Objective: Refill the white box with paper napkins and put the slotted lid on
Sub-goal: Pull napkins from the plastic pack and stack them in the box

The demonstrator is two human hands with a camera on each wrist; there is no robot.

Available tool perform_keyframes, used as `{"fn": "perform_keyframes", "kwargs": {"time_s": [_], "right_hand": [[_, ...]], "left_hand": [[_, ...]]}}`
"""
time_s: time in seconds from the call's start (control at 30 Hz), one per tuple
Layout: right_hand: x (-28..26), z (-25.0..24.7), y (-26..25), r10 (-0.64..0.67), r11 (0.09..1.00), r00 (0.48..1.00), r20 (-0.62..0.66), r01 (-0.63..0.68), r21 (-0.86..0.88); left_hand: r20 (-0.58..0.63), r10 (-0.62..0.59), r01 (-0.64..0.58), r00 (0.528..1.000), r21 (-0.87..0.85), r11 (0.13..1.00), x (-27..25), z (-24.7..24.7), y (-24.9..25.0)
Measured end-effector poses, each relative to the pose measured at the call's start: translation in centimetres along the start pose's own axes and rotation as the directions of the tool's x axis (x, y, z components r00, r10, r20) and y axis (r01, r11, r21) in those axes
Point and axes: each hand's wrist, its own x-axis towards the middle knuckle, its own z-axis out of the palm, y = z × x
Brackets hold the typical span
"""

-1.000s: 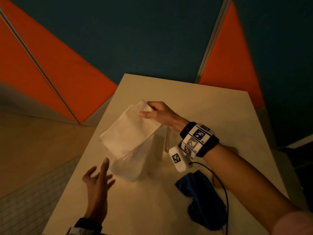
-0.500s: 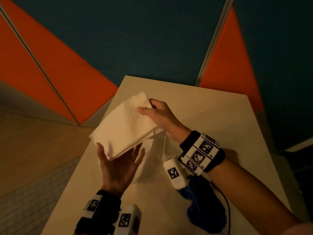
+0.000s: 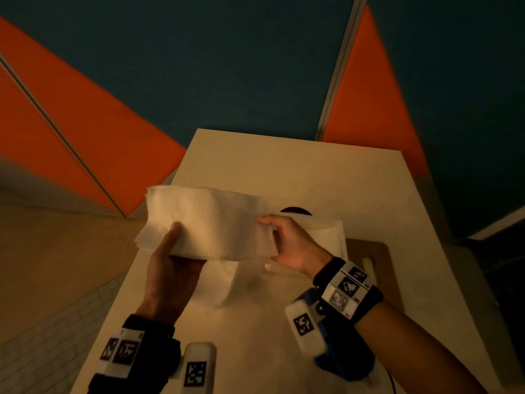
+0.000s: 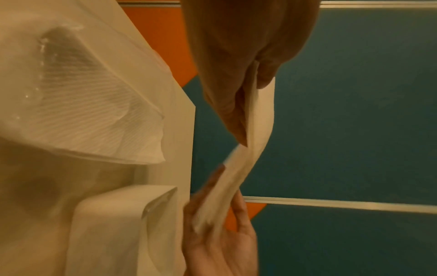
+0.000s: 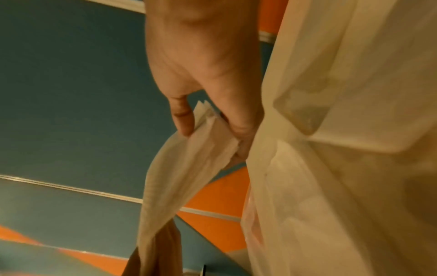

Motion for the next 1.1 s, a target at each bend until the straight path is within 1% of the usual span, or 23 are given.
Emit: {"fn": "perform_keyframes", "kwargs": {"time_s": [0.03, 0.07, 0.1, 0.13, 0.17, 0.2, 0.23, 0.27, 0.33, 0.4, 0.47, 0.5, 0.53, 0.6, 0.63, 0.7, 0.77, 0.8, 0.83, 0.9, 0.97, 1.03, 1.1], "right_hand": [[-0.4, -0.8, -0.3, -0.039, 0.999, 0.999, -0.009, 0.039, -0.017], [-0.9, -1.9, -0.7, -0.104, 0.992, 0.993, -0.056, 0.1, -0.073], [-1.3, -3.1, -1.1, -0.191, 0.971, 0.973, -0.129, 0.168, -0.17], [-1.7, -4.5, -1.4, -0.288, 0.931, 0.935, -0.206, 0.222, -0.291], [-2.1, -5.9, -1.7, -0.374, 0.879, 0.889, -0.265, 0.249, -0.407], [-2.4, -7.2, -1.9, -0.44, 0.83, 0.846, -0.302, 0.255, -0.496], [-2.8, -8.3, -2.0, -0.483, 0.799, 0.814, -0.323, 0.258, -0.543], [-3.2, -9.3, -2.0, -0.516, 0.782, 0.787, -0.338, 0.273, -0.56], [-4.0, -10.5, -1.8, -0.588, 0.758, 0.728, -0.352, 0.345, -0.553], [-4.8, -11.3, -1.5, -0.635, 0.746, 0.684, -0.359, 0.421, -0.516], [-5.2, -11.7, -0.9, -0.622, 0.763, 0.684, -0.381, 0.421, -0.491], [-5.0, -12.0, -0.5, -0.6, 0.779, 0.695, -0.396, 0.394, -0.488], [-4.8, -12.2, 0.0, -0.569, 0.798, 0.713, -0.411, 0.357, -0.485], [-4.3, -12.3, 0.7, -0.502, 0.823, 0.756, -0.421, 0.265, -0.503], [-4.2, -12.3, 0.9, -0.485, 0.809, 0.773, -0.409, 0.219, -0.545], [-4.1, -12.1, 0.7, -0.475, 0.744, 0.787, -0.393, 0.121, -0.657], [-4.1, -11.9, 0.1, -0.465, 0.702, 0.782, -0.414, 0.042, -0.711], [-3.9, -11.9, -0.2, -0.462, 0.686, 0.776, -0.43, 0.004, -0.728], [-3.6, -11.8, -0.5, -0.461, 0.656, 0.768, -0.445, -0.043, -0.754], [-2.7, -11.5, -1.0, -0.467, 0.529, 0.765, -0.442, -0.159, -0.833], [-1.8, -11.2, -1.2, -0.469, 0.365, 0.778, -0.419, -0.262, -0.893], [-1.3, -10.9, -1.3, -0.475, 0.189, 0.796, -0.375, -0.324, -0.927], [-1.1, -10.6, -1.5, -0.483, 0.038, 0.821, -0.304, -0.327, -0.944]], "left_hand": [[-0.012, 0.003, -0.002, 1.0, 0.065, 0.998, 0.2, 0.1, -0.2], [-0.028, 0.018, -0.013, 0.999, 0.153, 0.988, 0.6, 0.0, -0.3], [-0.035, 0.052, -0.04, 0.998, 0.266, 0.963, 0.9, 0.0, -0.3], [-0.017, 0.092, -0.078, 0.996, 0.389, 0.918, 1.2, -0.1, -0.5], [0.029, 0.113, -0.112, 0.993, 0.499, 0.86, 1.6, 0.1, -0.9], [0.087, 0.107, -0.138, 0.99, 0.58, 0.803, 1.9, 0.3, -1.4], [0.141, 0.086, -0.156, 0.986, 0.634, 0.757, 2.2, 0.7, -2.3], [0.179, 0.072, -0.176, 0.981, 0.68, 0.712, 2.4, 1.2, -3.3], [0.231, 0.112, -0.25, 0.966, 0.744, 0.62, 2.8, 2.5, -5.6], [0.279, 0.143, -0.309, 0.95, 0.761, 0.57, 3.0, 4.0, -7.7], [0.301, 0.096, -0.302, 0.949, 0.773, 0.559, 3.1, 5.1, -9.4], [0.304, 0.071, -0.294, 0.95, 0.796, 0.529, 3.3, 5.4, -10.2], [0.317, 0.054, -0.305, 0.947, 0.831, 0.465, 3.6, 5.5, -11.0], [0.385, 0.046, -0.381, 0.922, 0.876, 0.295, 4.2, 5.5, -12.3], [0.41, 0.05, -0.409, 0.911, 0.881, 0.238, 4.5, 5.7, -12.7], [0.426, 0.057, -0.428, 0.903, 0.881, 0.202, 4.9, 6.2, -12.7], [0.456, 0.06, -0.46, 0.888, 0.873, 0.165, 5.5, 6.3, -12.3], [0.456, 0.044, -0.458, 0.889, 0.88, 0.125, 5.9, 6.2, -12.0], [0.445, 0.016, -0.445, 0.895, 0.894, 0.046, 6.4, 6.0, -11.7], [0.415, -0.067, -0.42, 0.907, 0.893, -0.162, 6.9, 6.1, -11.5], [0.399, -0.156, -0.429, 0.904, 0.842, -0.327, 7.2, 6.6, -11.6], [0.4, -0.268, -0.482, 0.876, 0.717, -0.504, 7.5, 7.3, -12.0], [0.402, -0.345, -0.522, 0.848, 0.525, -0.672, 7.9, 8.1, -12.3]]}}
